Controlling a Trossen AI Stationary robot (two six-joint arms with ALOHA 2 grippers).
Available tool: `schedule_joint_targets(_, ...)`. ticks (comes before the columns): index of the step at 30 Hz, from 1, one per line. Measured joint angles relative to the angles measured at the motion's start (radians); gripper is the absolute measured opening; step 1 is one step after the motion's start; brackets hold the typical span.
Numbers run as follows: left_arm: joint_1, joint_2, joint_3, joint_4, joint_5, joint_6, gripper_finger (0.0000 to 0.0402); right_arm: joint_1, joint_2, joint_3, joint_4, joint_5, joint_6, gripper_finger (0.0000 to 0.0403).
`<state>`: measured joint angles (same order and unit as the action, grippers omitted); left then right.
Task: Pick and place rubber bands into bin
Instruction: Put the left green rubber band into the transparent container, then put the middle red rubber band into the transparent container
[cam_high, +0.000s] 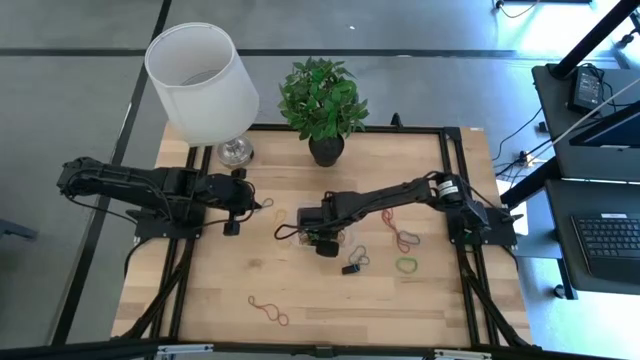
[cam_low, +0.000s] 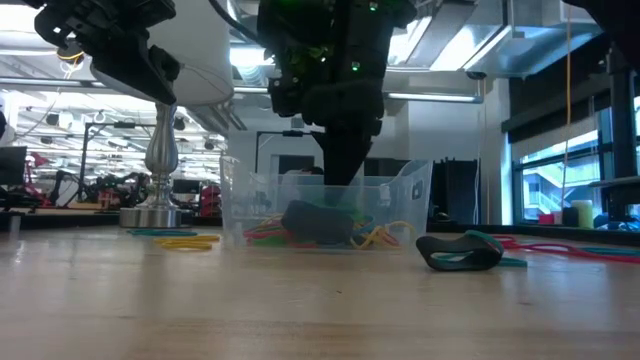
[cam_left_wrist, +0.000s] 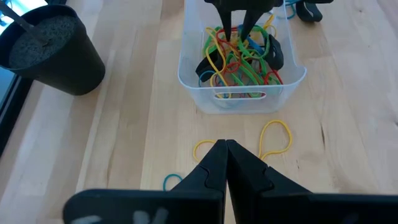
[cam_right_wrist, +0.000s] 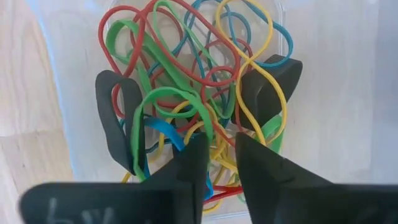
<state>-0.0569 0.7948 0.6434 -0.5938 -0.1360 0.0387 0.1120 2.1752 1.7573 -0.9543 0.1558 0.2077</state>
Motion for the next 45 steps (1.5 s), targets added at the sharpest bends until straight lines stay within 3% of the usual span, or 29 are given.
schedule_joint_targets(10, 0.0, 0.0, 0.0, 0.0, 0.0, 0.0, 0.0003, 0.0, -0.075, 0.001, -0.025, 0.0, -0.008, 0.0138)
schedule_joint_targets(21, 0.0, 0.0, 0.0, 0.0, 0.0, -0.024, 0.0003, 0.0, -0.226, -0.045, -0.205, 0.001, 0.051, 0.011)
schedule_joint_targets(31, -0.049, 0.017, 0.01, -0.001, -0.01, -0.08, 0.0003, 0.04, -0.607, -0.496, -0.03, 0.004, 0.305, 0.0076)
schedule_joint_targets(38, -0.142, 0.126, 0.09, 0.0, -0.147, -0.163, 0.0003, 0.075, -0.879, -0.792, -0.008, 0.108, 0.661, 0.0063)
schedule_joint_targets(40, -0.155, 0.166, 0.114, 0.0, -0.165, -0.183, 0.0003, 0.075, -0.925, -0.862, -0.006, 0.113, 0.751, 0.006)
schedule_joint_targets(45, -0.164, 0.248, 0.156, -0.001, -0.169, -0.186, 0.0003, 0.074, -0.965, -1.009, 0.024, 0.083, 0.781, 0.0059)
